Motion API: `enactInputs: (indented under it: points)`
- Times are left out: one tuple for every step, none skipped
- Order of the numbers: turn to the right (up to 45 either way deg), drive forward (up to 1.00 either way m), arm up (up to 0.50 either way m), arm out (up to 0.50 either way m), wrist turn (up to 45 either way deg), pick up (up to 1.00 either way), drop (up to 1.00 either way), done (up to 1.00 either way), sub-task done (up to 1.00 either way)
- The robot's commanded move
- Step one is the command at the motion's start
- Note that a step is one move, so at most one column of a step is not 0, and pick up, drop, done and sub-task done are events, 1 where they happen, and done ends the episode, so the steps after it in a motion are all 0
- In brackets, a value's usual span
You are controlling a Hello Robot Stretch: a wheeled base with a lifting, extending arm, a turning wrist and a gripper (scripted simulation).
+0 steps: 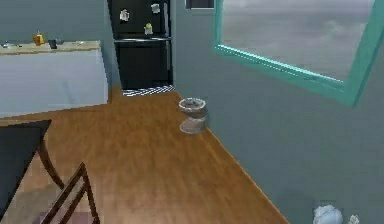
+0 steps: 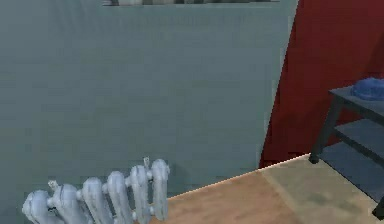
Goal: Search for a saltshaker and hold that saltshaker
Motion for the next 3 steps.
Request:
enactInputs:
  points:
    - [0.0, 0.8, 0.0, 0.0, 0.0, 0.0, 0.0, 0.0, 0.0]
    - [-21.0, 0.0, 0.0, 0.0, 0.0, 0.0, 0.0, 0.0, 0.0]
    - [0.0, 0.4, 0.0, 0.0, 0.0, 0.0, 0.0, 0.0, 0.0]
